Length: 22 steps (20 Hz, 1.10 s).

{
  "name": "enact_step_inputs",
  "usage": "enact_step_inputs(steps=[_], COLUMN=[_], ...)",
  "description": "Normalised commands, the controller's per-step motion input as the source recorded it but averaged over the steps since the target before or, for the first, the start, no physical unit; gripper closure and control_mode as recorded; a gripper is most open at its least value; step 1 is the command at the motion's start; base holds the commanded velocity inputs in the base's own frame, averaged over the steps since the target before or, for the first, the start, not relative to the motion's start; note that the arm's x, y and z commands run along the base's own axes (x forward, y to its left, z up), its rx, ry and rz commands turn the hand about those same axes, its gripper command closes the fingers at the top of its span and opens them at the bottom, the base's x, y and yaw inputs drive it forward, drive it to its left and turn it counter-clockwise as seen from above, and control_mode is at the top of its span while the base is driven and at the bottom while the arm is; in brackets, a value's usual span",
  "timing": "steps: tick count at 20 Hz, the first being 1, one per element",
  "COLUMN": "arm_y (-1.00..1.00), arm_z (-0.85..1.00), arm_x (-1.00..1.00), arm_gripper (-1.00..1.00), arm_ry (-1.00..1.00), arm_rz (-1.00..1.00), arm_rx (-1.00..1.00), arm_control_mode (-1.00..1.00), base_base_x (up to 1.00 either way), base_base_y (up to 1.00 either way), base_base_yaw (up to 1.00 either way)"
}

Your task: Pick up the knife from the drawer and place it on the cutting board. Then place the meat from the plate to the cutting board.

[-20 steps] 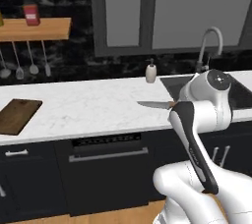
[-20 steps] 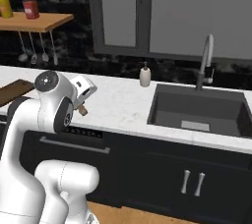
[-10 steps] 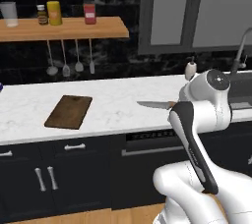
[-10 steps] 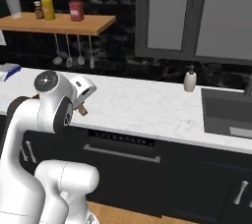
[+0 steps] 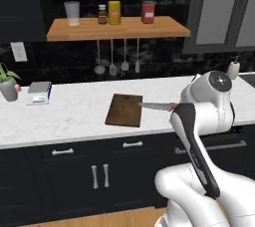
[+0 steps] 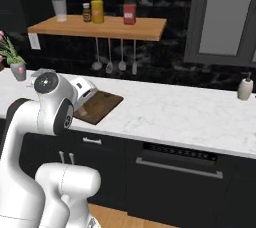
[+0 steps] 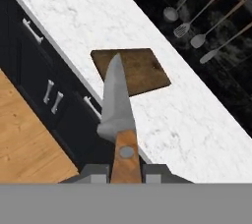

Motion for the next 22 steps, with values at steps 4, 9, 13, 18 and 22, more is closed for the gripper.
enact_step_inputs(steps=[4, 9, 13, 18, 22], arm_y=[0.00, 0.00, 0.00, 0.00, 0.00], arm_z=[0.00, 0.00, 0.00, 0.00, 0.00], arm_x=[0.00, 0.00, 0.00, 0.00, 0.00], arm_gripper=[1.00, 1.00, 1.00, 1.00, 1.00], arm_ry=[0.00, 0.00, 0.00, 0.00, 0.00], arm_rz=[0.00, 0.00, 0.00, 0.00, 0.00], arm_rx=[0.00, 0.00, 0.00, 0.00, 0.00], arm_control_mode=[1.00, 1.00, 1.00, 1.00, 1.00], base_base_x=[0.31, 0.38, 0.51, 0.35, 0.38], base_base_y=[0.60, 0.38, 0.26, 0.16, 0.14], base_base_yaw=[0.00, 0.00, 0.00, 0.00, -0.03])
